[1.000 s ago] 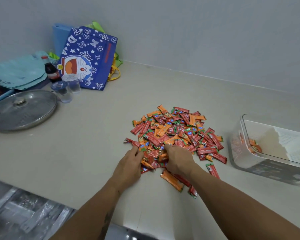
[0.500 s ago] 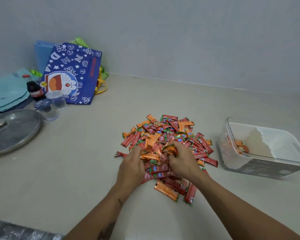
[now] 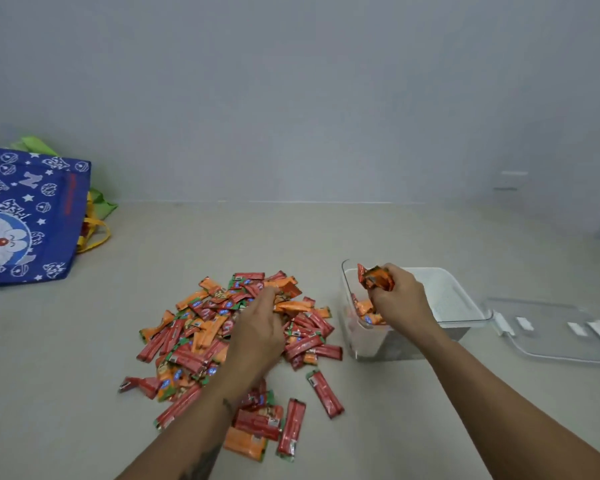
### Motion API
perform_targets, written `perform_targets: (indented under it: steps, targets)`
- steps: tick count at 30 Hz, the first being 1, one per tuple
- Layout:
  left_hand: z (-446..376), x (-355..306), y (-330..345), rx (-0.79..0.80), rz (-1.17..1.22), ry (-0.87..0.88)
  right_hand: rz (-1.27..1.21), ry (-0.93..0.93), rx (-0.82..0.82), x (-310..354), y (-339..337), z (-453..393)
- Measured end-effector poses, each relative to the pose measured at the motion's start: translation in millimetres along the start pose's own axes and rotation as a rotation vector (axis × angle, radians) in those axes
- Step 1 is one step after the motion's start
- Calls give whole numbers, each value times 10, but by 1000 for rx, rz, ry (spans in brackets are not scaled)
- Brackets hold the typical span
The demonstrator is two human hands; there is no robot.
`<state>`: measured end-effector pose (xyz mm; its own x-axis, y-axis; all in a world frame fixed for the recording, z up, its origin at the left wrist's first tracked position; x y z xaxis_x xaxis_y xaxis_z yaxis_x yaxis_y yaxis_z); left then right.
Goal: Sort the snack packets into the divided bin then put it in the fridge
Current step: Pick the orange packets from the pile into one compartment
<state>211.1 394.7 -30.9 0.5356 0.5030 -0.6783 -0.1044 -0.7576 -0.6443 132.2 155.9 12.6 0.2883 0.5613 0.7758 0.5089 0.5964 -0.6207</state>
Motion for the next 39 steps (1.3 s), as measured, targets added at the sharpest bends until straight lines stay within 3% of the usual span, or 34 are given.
perform_targets:
  steps: [5, 11, 15, 22, 26, 30, 34, 39]
  targets:
    - [-226, -459, 283, 32, -6, 5, 129, 87, 144, -305, -29, -322]
    - [-359, -745, 587, 53, 84, -32, 116, 100, 374, -502, 141, -472]
    - [-432, -833, 709, 51, 98, -121, 176, 10, 477, -567, 62, -422]
    - [-744, -929, 775, 68, -6, -141, 480, -304, 531, -616, -209, 1]
    - [-1004, -1092, 1028, 182, -79, -107, 702, -487, 372, -643, -157, 108]
    - [-1172, -1242, 1342, 319, -142, -65, 759, -508, 287, -689, -105, 63]
    - [-1234, -1196, 1496, 458, -391, -56, 747, -550, 276, -713, -86, 47]
    - [-1160, -1127, 1413, 408, -405, -32, 709, -545, 305, -761, -19, 25]
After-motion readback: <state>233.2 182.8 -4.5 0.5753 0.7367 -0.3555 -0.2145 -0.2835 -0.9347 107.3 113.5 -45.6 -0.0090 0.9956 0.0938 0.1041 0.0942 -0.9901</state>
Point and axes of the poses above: each hand's wrist, its own z-axis away from the middle knuckle, its own y-axis out of the palm, x = y × z, the point moved 4 cm from there along -z, towards the middle knuckle, and after that the axes turned 2 degrees about x, right-handed, at the moved point
